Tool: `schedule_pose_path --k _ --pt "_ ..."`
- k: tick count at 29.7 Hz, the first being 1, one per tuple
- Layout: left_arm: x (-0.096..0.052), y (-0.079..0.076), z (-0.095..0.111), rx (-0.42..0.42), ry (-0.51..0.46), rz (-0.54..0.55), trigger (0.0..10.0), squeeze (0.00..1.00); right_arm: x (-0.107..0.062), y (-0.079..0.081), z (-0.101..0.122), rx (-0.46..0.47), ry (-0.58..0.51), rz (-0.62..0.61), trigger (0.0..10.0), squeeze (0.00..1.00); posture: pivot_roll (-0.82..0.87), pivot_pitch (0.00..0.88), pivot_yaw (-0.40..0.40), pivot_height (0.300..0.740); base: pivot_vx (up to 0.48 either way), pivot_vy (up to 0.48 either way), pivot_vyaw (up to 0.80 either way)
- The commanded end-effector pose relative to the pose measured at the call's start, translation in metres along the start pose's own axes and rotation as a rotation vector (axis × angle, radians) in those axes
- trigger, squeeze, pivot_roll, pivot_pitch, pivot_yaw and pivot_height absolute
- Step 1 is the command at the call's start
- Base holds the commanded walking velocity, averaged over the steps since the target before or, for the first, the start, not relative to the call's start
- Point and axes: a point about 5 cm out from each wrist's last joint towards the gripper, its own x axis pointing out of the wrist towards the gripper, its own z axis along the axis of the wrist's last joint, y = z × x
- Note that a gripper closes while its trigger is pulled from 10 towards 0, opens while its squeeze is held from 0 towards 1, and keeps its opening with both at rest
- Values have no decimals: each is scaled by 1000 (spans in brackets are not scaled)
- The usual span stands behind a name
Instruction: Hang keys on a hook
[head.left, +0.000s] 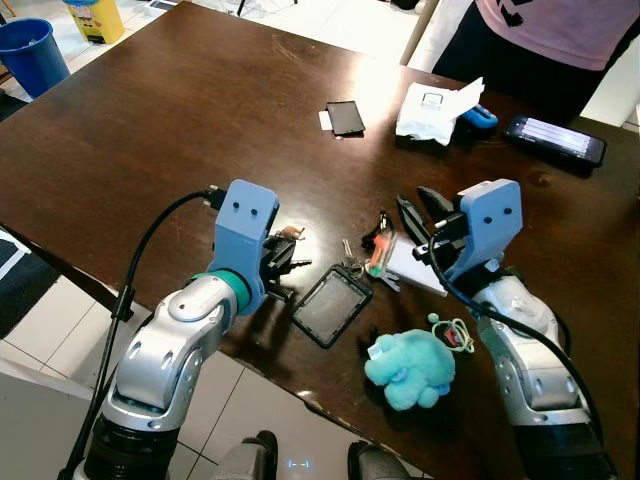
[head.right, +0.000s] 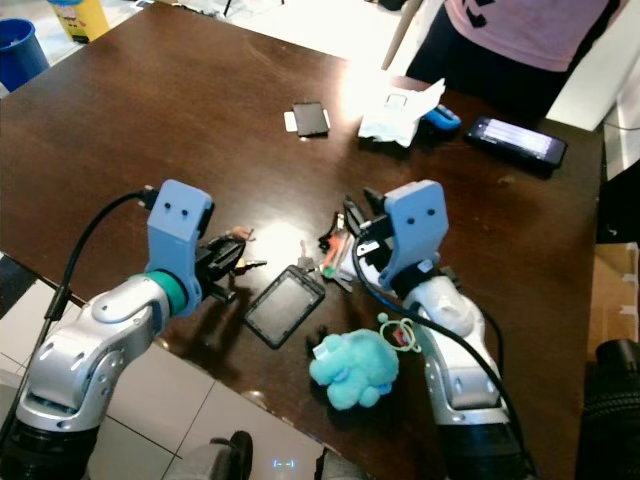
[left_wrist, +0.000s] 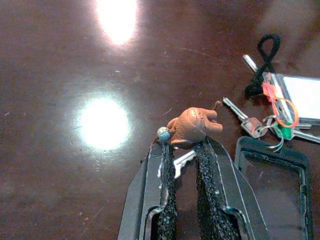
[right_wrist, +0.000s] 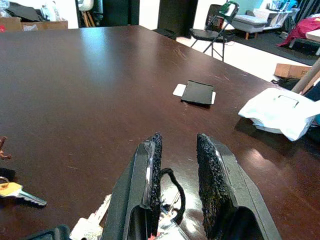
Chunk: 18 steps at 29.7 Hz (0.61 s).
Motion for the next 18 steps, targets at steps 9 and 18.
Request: schedule_pose_path --k 9,18 --pt "-1 -1 -7 1 28 6 10000 0 -17 -13 -48 -259 288 21 10000 0 3 156 111 740 0 0 0" --pt "-1 -3 -7 4 29 -4 10000 0 -10 31 -41 50 189 280 10000 0 7 157 113 740 0 0 0"
